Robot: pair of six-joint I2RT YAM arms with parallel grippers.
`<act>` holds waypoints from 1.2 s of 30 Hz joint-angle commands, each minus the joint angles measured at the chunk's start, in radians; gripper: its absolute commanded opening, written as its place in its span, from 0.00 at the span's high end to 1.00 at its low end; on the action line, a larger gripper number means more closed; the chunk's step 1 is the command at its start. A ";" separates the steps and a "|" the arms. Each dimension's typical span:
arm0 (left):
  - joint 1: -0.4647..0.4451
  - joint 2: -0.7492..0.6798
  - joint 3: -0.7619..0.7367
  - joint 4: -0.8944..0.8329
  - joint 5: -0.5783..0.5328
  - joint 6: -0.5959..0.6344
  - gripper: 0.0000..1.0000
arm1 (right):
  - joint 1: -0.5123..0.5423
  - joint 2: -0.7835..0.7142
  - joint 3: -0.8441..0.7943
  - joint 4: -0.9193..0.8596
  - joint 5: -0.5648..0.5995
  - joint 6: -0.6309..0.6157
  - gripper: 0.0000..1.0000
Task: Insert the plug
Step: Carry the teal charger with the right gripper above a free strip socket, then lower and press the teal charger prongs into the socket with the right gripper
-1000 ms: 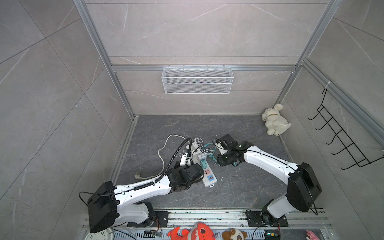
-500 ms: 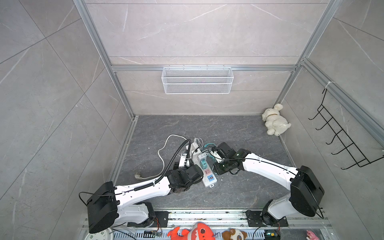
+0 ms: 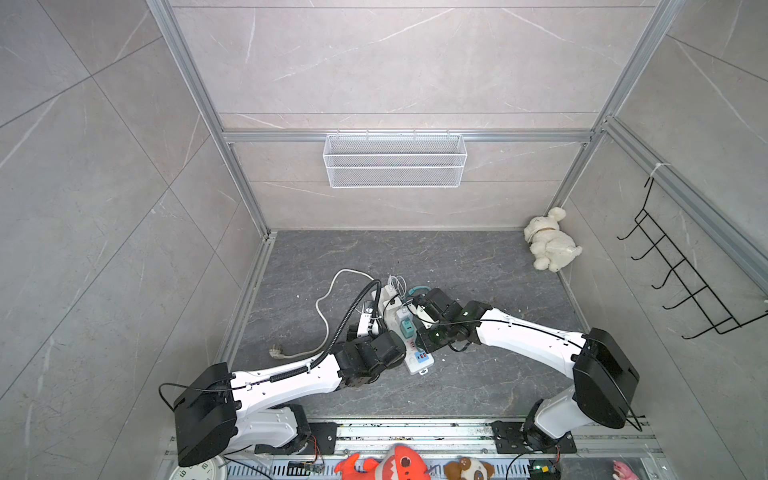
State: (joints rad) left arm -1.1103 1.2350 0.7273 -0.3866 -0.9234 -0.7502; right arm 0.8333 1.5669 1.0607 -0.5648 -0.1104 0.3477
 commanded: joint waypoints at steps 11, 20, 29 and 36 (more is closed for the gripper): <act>-0.001 -0.079 -0.066 0.050 -0.093 -0.057 0.43 | 0.036 0.024 0.043 0.038 0.112 0.060 0.89; -0.001 -0.134 -0.110 0.061 -0.121 -0.080 0.43 | 0.042 0.037 0.048 0.066 0.132 0.074 0.88; -0.001 -0.128 -0.109 0.078 -0.129 -0.068 0.43 | 0.060 0.057 0.054 0.075 0.137 0.082 0.89; 0.000 -0.133 -0.112 0.076 -0.125 -0.067 0.43 | 0.067 0.068 0.048 0.074 0.164 0.089 0.90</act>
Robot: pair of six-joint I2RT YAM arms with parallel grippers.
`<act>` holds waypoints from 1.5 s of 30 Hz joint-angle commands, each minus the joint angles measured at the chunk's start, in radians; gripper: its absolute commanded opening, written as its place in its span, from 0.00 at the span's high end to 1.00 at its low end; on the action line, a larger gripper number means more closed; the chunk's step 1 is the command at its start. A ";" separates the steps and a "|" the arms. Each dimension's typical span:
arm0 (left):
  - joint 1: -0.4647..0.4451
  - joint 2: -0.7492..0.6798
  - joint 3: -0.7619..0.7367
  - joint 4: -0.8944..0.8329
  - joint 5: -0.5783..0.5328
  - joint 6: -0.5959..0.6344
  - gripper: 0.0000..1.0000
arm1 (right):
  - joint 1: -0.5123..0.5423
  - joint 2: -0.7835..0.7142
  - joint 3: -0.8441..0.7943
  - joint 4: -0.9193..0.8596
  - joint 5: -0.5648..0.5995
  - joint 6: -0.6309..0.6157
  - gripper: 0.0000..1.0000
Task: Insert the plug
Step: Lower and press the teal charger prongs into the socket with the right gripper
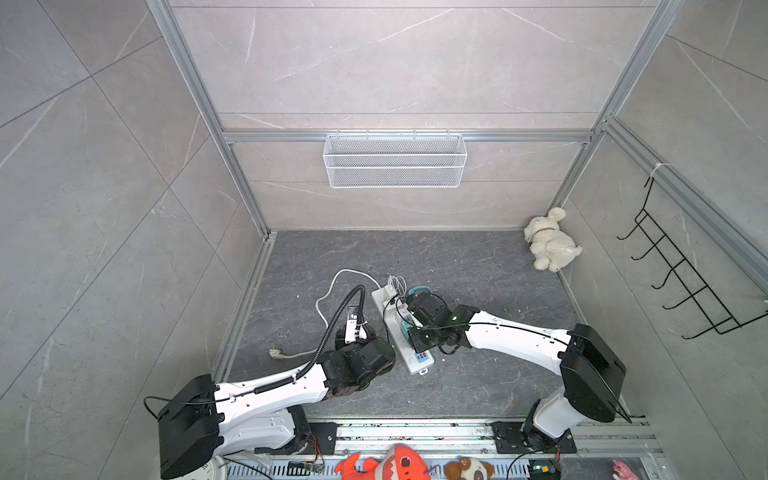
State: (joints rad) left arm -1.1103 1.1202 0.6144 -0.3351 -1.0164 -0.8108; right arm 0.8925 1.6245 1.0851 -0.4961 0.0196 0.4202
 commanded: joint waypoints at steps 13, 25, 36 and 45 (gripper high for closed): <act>0.000 -0.026 -0.012 0.036 -0.033 -0.006 0.43 | 0.030 0.028 0.029 -0.035 0.117 0.027 0.91; -0.001 -0.042 -0.028 0.047 -0.033 -0.005 0.44 | 0.045 0.055 0.025 -0.045 0.124 0.050 0.91; 0.000 -0.057 -0.038 0.063 -0.048 -0.006 0.44 | 0.082 0.102 0.050 -0.107 0.183 0.081 0.92; 0.000 -0.058 -0.033 0.078 -0.058 0.017 0.43 | 0.086 0.177 0.013 -0.091 0.177 0.118 0.92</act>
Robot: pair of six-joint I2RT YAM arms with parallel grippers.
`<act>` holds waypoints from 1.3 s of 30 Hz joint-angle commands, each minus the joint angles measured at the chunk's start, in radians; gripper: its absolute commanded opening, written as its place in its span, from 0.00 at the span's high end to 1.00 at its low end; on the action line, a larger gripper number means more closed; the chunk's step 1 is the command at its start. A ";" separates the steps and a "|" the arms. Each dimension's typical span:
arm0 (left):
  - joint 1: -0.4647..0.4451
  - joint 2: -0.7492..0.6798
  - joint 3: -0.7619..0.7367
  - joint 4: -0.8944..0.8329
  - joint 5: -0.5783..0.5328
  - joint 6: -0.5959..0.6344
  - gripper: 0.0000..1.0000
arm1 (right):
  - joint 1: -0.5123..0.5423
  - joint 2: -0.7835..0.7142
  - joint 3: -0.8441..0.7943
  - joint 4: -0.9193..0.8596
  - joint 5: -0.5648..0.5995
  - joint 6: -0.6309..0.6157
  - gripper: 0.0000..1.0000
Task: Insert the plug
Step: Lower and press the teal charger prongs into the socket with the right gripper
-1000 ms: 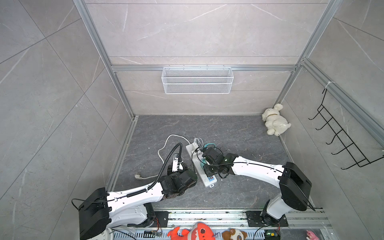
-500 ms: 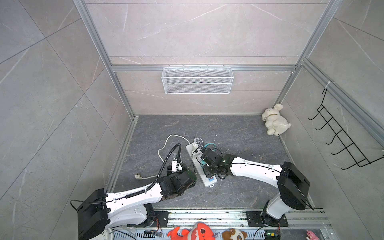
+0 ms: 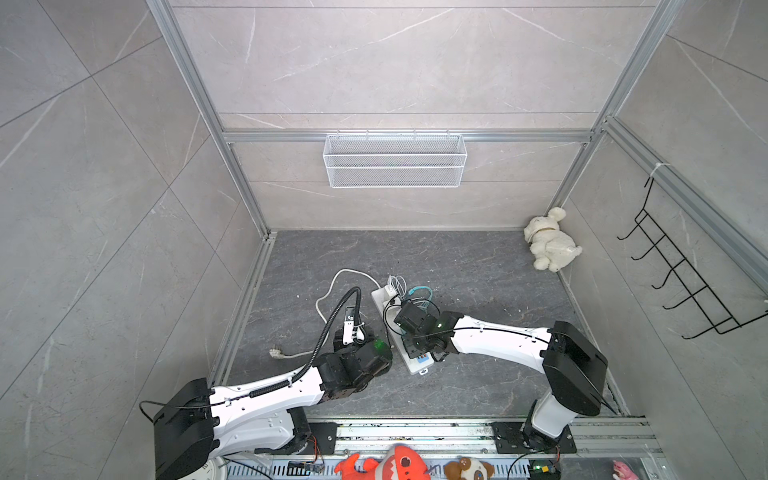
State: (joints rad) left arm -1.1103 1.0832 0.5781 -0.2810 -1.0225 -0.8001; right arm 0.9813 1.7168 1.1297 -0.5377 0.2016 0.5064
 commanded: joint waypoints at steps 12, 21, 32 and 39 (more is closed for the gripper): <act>0.001 -0.084 -0.018 -0.042 -0.134 -0.021 0.39 | -0.029 0.275 0.191 -0.222 0.128 -0.067 0.91; 0.007 -0.086 -0.023 -0.064 -0.175 -0.028 0.36 | -0.110 0.389 0.388 -0.188 0.051 -0.198 0.91; 0.018 -0.066 -0.015 -0.091 -0.196 -0.048 0.33 | -0.159 0.619 0.776 -0.289 0.000 -0.275 0.90; 0.024 -0.055 0.009 -0.125 -0.221 -0.062 0.33 | -0.180 0.689 0.899 -0.302 -0.039 -0.292 0.87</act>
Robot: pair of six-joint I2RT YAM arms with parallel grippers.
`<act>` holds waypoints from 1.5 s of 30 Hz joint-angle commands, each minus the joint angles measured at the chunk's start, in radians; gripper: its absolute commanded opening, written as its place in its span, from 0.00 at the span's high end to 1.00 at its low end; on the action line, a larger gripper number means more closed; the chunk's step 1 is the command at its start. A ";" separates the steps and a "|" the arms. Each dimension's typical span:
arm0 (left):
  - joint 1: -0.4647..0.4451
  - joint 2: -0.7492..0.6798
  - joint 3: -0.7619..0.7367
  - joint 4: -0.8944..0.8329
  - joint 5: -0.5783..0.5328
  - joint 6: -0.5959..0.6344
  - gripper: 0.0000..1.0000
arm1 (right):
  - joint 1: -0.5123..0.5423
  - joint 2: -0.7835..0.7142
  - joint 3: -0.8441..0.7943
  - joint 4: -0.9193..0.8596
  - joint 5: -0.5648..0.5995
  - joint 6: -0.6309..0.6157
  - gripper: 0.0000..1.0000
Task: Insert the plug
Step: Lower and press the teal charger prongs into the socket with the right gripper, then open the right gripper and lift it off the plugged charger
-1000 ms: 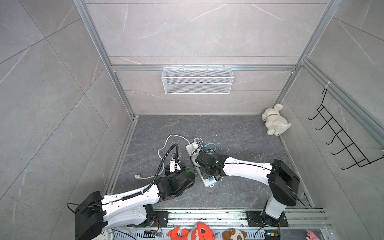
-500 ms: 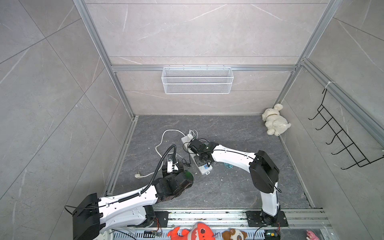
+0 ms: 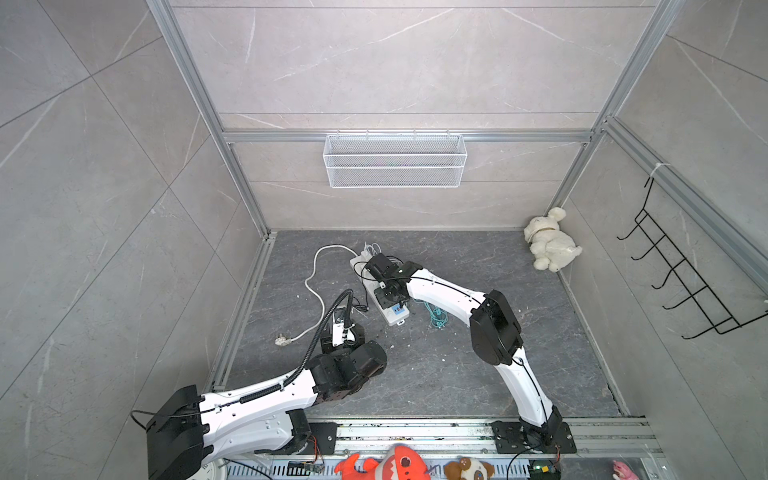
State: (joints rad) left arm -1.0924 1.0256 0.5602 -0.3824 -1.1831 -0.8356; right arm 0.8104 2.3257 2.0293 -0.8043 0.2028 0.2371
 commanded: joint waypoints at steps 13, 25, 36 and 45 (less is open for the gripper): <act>0.006 0.009 0.042 -0.039 -0.062 -0.022 0.33 | -0.014 -0.007 -0.061 0.032 -0.085 -0.021 0.57; 0.021 0.002 0.082 -0.004 -0.092 0.089 0.28 | -0.015 -0.281 -0.317 0.076 -0.177 0.031 0.43; 0.265 -0.041 0.125 0.326 0.210 0.552 0.20 | -0.034 -0.733 -0.615 0.210 -0.310 0.000 0.37; 0.507 -0.045 0.189 0.455 0.438 0.756 0.00 | -0.249 -0.887 -0.643 0.347 -0.055 -0.052 0.30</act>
State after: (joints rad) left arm -0.6518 0.9951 0.7124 -0.0242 -0.8528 -0.1886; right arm 0.6182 1.4700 1.4143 -0.5171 0.0277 0.2207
